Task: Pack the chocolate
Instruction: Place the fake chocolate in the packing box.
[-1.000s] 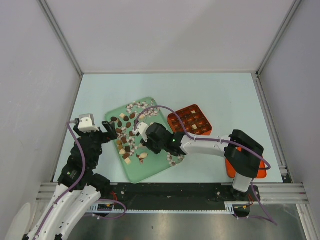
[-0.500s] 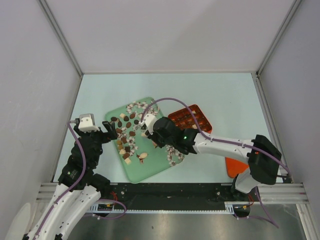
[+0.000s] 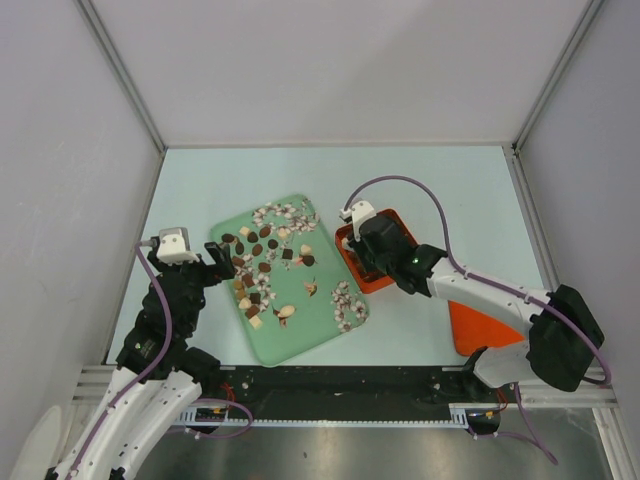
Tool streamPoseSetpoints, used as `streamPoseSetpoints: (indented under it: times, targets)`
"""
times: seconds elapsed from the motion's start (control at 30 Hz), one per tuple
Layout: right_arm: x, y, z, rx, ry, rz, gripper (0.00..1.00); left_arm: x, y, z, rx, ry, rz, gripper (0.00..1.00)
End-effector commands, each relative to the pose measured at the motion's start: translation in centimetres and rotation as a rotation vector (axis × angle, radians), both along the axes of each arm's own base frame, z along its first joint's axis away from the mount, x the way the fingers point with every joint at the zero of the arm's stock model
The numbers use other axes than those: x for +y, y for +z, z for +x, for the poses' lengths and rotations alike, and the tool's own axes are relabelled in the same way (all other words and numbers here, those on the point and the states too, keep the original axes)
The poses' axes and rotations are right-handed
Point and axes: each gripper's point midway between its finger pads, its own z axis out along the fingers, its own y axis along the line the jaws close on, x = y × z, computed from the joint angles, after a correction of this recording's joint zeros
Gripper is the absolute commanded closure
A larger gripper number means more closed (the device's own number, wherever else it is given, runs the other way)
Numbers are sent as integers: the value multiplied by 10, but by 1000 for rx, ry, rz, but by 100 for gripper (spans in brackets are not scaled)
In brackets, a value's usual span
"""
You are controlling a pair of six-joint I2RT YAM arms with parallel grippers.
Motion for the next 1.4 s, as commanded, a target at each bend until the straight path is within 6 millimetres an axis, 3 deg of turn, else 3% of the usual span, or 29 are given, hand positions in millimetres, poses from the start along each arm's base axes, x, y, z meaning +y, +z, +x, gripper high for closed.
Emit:
streamPoseSetpoints:
  times: [0.0,0.3,0.43,0.87,1.0,1.13,1.37]
  targets:
    - [-17,-7,7,0,-72,21,90,1,1,3,-1,2,22,8]
    - [-23,-31,13,30,-93,27,89,1,-1,3,4,2,25,8]
    - [-17,-29,15,22,-74,49,89,1,0,3,3,0,26,8]
    - [-15,-27,13,22,-65,62,59,0,0,3,2,-1,23,8]
    - [-17,-23,11,21,-66,66,59,0,0,3,2,-1,25,8]
    - [-19,-18,9,16,-65,72,66,1,0,3,2,0,25,8]
    - [-13,9,-2,-40,-19,104,70,0,0,3,2,-1,23,8]
